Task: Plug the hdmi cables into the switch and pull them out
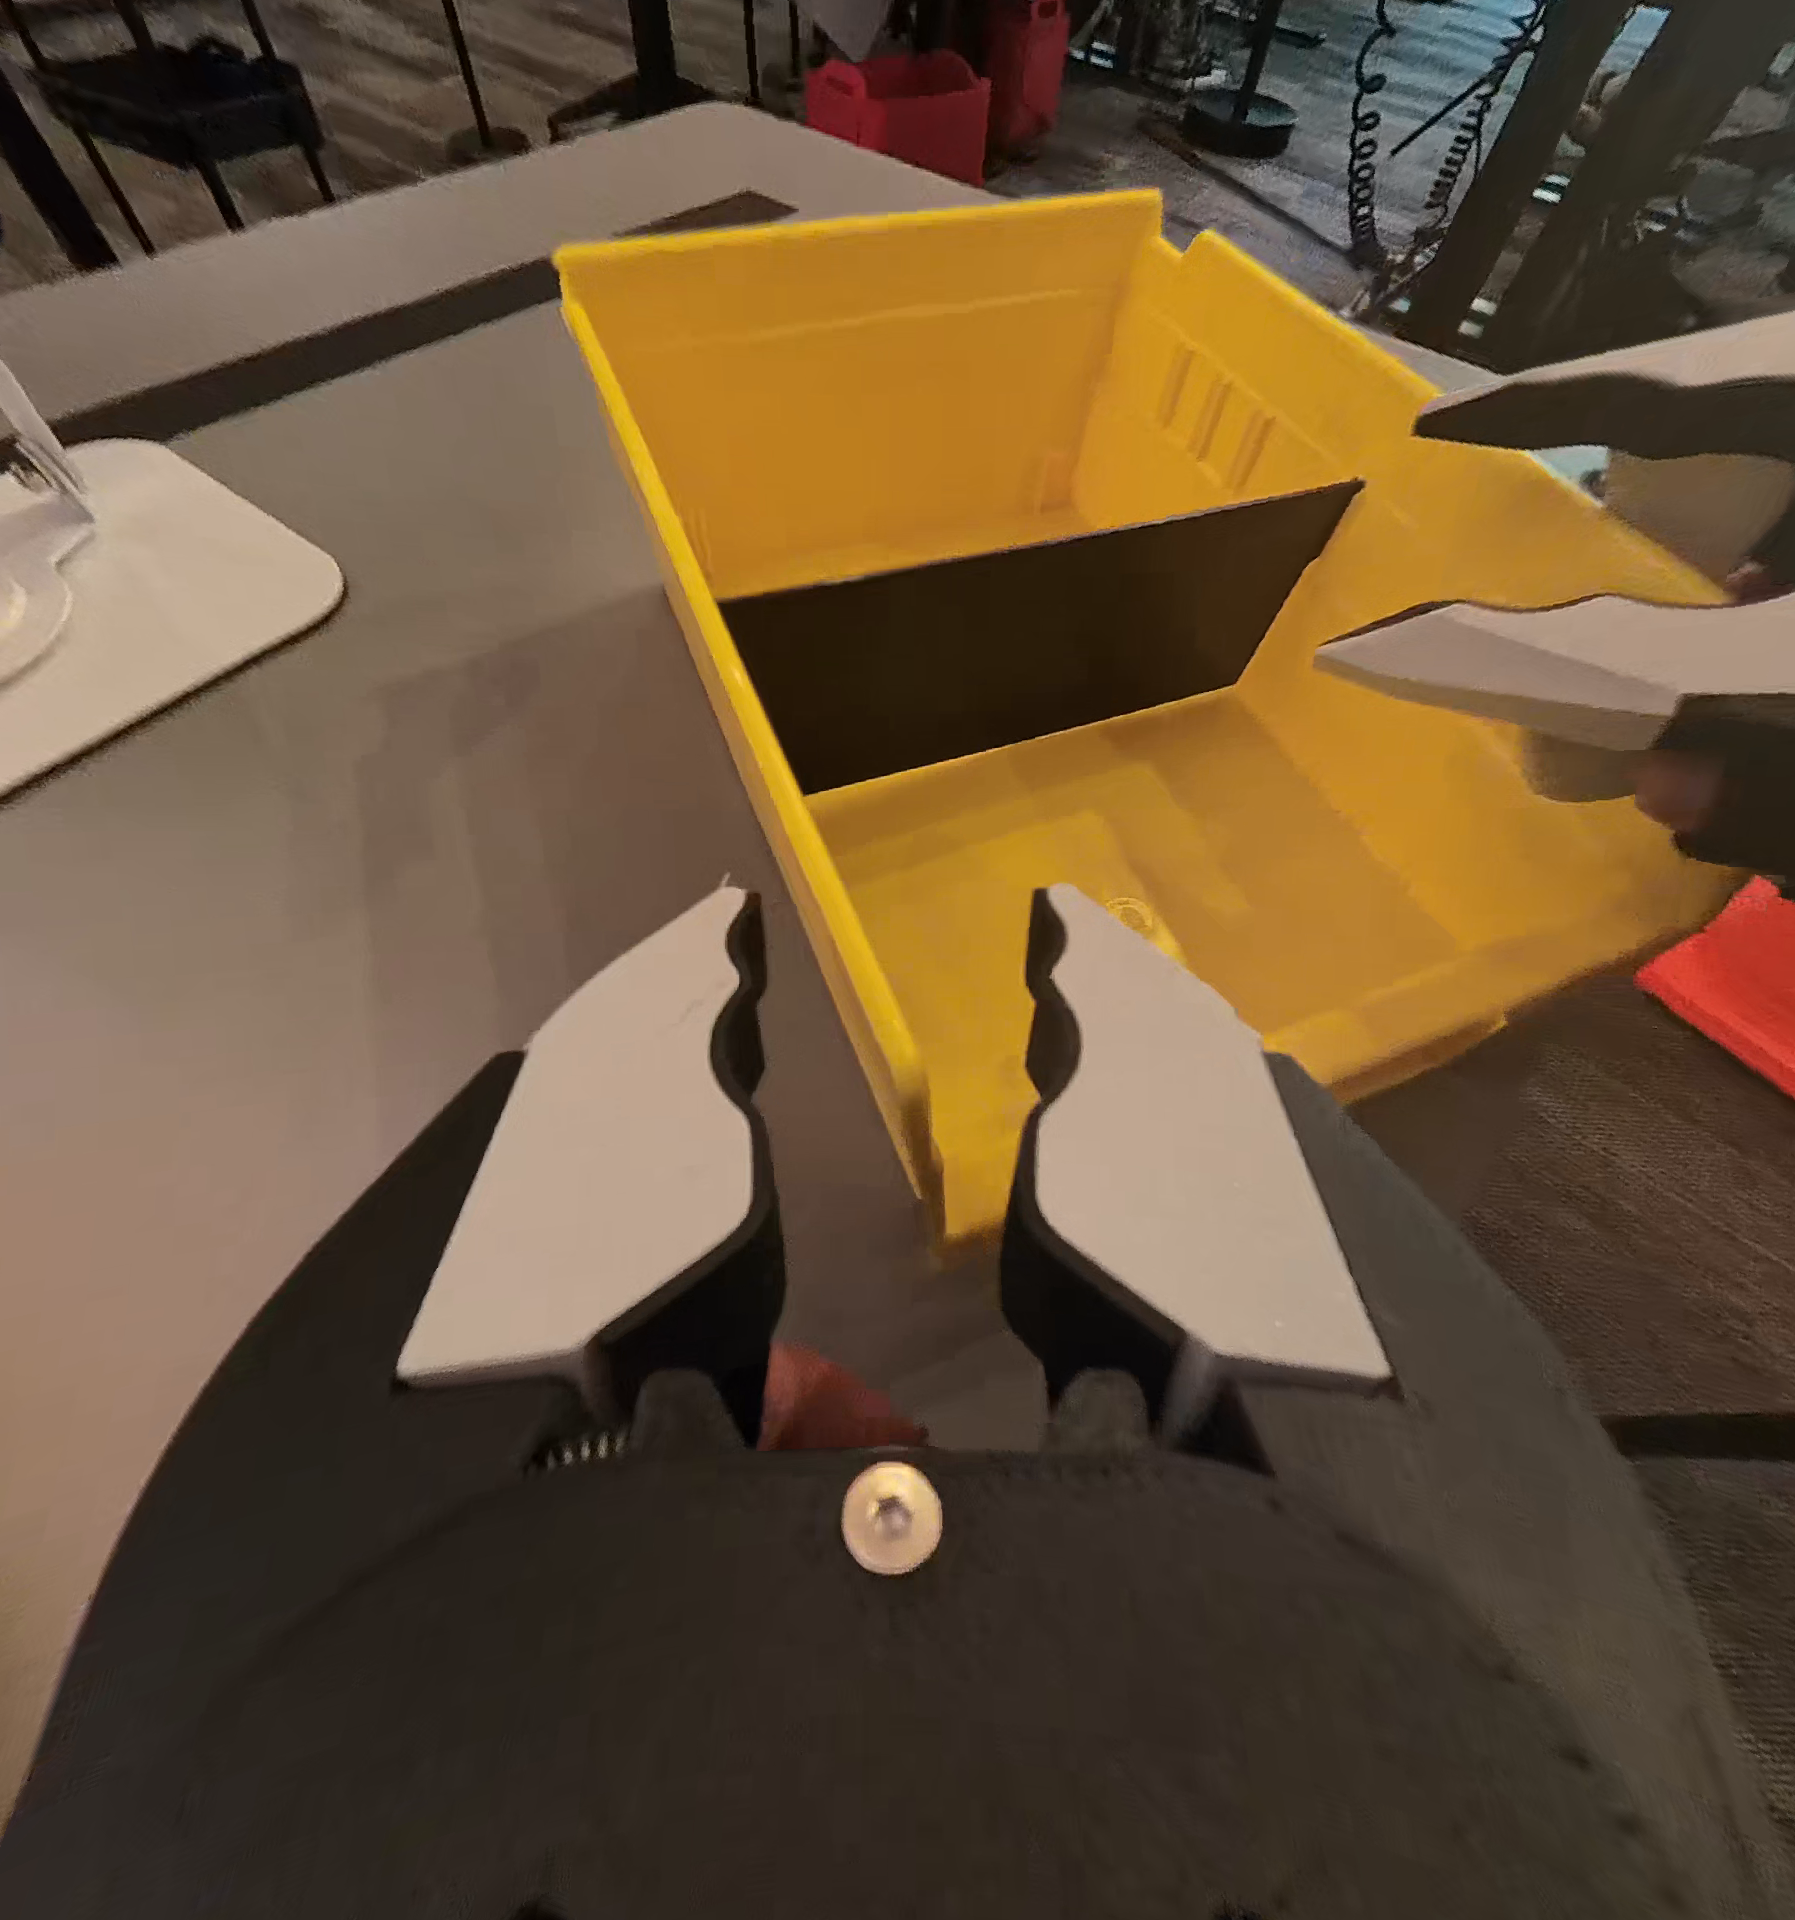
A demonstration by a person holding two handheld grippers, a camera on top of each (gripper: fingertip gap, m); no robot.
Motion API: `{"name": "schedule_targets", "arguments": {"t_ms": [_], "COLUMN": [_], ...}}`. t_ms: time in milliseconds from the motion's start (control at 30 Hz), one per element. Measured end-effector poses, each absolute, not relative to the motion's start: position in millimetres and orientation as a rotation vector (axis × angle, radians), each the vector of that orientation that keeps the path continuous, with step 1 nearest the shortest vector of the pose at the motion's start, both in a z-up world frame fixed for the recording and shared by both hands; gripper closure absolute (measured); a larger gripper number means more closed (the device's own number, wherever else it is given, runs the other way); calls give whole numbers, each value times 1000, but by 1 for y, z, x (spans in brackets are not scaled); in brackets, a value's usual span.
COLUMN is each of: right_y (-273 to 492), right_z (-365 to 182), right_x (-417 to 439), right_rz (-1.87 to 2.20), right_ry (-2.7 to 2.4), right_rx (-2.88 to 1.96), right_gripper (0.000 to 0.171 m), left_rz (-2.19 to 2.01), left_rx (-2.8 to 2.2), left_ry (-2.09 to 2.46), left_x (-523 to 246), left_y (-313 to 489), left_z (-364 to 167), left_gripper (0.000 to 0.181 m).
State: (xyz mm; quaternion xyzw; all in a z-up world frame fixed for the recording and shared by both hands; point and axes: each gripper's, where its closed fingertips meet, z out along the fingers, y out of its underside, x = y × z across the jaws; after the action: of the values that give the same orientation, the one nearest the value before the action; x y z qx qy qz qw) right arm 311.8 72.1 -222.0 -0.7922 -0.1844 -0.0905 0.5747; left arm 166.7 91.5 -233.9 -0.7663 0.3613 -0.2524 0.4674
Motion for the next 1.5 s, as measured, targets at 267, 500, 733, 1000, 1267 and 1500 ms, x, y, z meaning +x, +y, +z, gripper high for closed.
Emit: {"name": "schedule_targets", "arguments": {"t_ms": [267,500,733,1000,1267,1500], "right_y": [82,93,97,99,93,80], "right_z": [-227,-230,-232,-228,-229,-229], "right_x": [344,374,391,434,485,513], "right_rz": [-413,-423,-349,-420,-513,-580], "right_ry": [-452,-472,-466,-463,-442,-396], "right_rx": [-1883,-1922,-1991,-2008,-2043,-2054], "right_gripper": [111,125,148,163,165,163], "left_rz": [-358,294,271,13,6,-32], "left_rx": [-1718,-1897,-2264,-2354,-2372,-2369], "left_ry": [864,609,411,317,215,169], "left_x": [78,-176,-295,-297,-351,-392], "left_y": [98,140,137,135,113,100], "left_z": [-159,-146,-236,-268,-268,-269], "left_gripper": [121,98,112,174,176,177]}}
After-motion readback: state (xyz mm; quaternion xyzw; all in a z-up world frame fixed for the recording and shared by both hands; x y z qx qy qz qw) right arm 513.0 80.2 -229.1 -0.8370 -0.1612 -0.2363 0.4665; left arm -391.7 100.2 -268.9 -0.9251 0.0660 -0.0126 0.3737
